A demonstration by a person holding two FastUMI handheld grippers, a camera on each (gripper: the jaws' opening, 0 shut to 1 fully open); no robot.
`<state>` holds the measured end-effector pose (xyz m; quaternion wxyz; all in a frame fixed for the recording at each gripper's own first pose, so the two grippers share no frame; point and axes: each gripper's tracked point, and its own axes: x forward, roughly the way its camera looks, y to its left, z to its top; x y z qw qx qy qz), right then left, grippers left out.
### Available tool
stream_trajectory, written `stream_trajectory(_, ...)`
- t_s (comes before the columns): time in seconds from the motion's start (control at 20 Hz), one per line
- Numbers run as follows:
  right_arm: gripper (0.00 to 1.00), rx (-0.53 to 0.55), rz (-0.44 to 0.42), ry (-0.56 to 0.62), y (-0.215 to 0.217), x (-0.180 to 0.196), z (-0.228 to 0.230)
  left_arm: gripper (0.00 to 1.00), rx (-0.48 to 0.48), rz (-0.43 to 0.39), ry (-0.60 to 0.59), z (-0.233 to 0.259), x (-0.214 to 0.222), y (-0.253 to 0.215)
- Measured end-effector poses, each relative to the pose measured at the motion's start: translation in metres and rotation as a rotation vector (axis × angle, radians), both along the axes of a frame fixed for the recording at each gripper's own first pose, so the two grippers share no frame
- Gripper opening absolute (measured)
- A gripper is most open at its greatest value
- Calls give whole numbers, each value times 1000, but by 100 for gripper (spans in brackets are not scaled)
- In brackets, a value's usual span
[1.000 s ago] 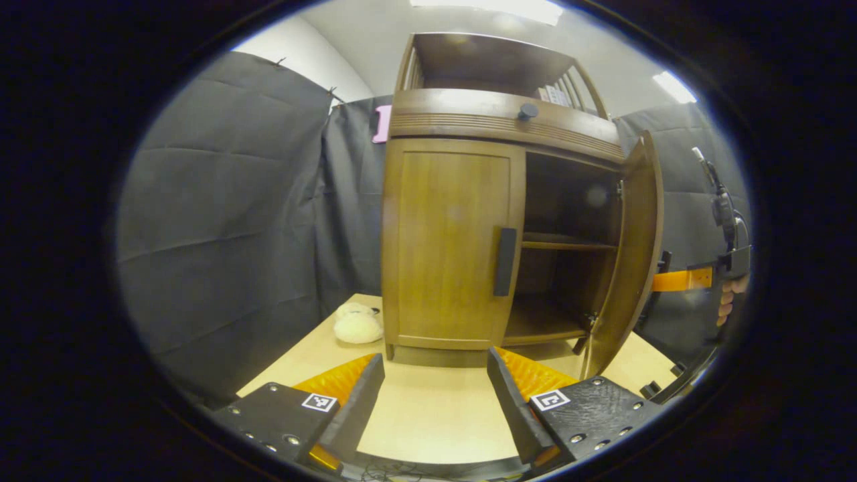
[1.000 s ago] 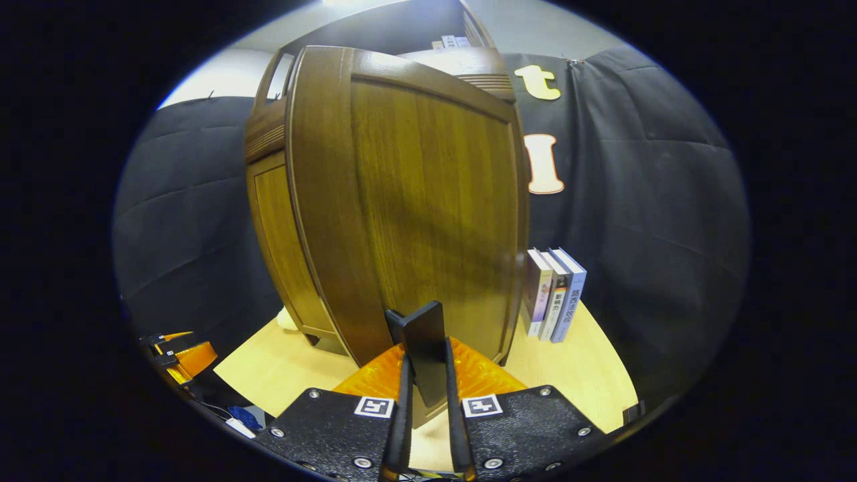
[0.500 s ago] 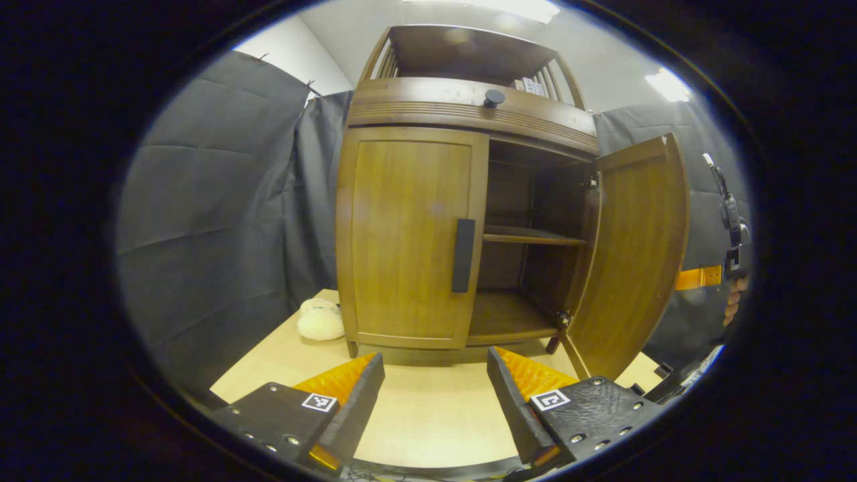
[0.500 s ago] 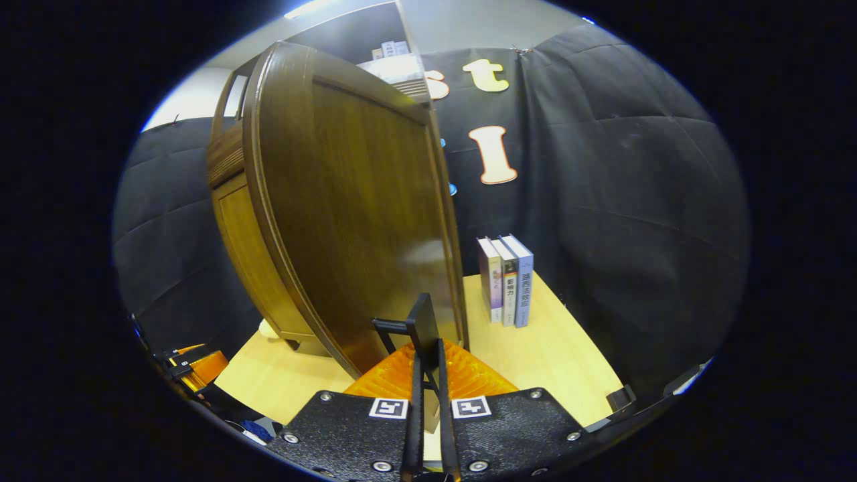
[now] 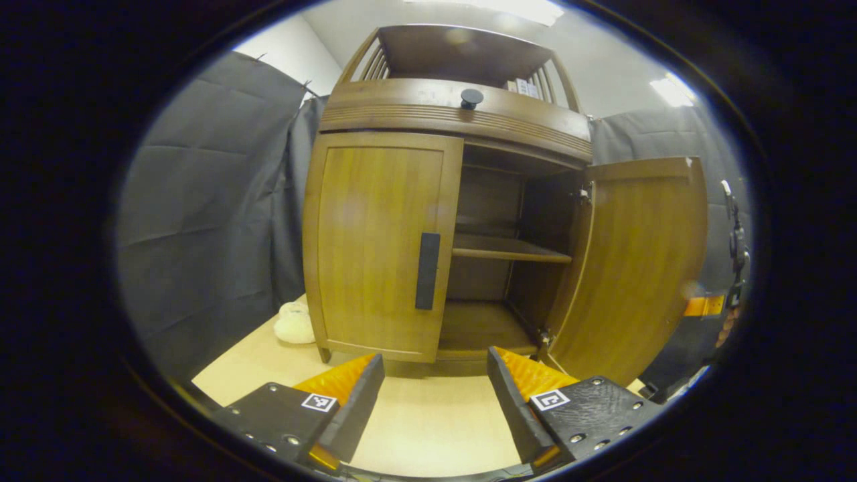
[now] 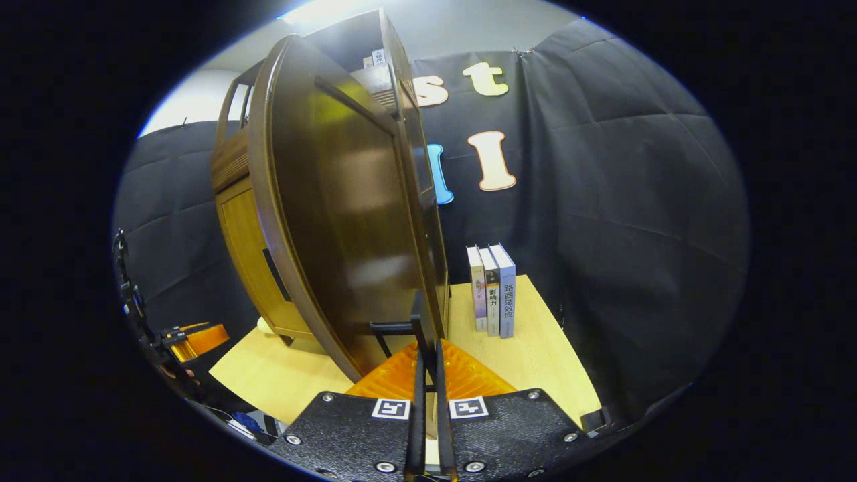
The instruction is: Open the right door of the double-door shoe cabinet with the right hand, and open the left door with the left hand.
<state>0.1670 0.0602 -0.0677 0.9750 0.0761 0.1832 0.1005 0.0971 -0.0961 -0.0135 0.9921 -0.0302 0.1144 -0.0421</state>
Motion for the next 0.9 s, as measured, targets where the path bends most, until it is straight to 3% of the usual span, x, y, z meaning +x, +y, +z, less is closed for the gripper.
stream_trajectory(0.1, 7, 8, 25, 12, -12, 1, -2, 89, -1, 23, 2, 6, 8, -10)
stream_trajectory(0.2, 7, 54, 93, 29, -5, 0, -3, 89, 5, 43, -3, 13, 14, -21)
stream_trajectory(0.45, 7, 58, 162, 14, -9, 2, -2, 89, 25, 115, -2, 18, 30, -45)
stream_trajectory(0.75, 8, 87, 197, 12, -10, 1, -2, 89, 65, 169, -16, 28, 54, -48)
stream_trajectory(0.9, 7, 83, 160, 8, -11, 0, -1, 86, 56, 157, -20, 27, 74, -39)
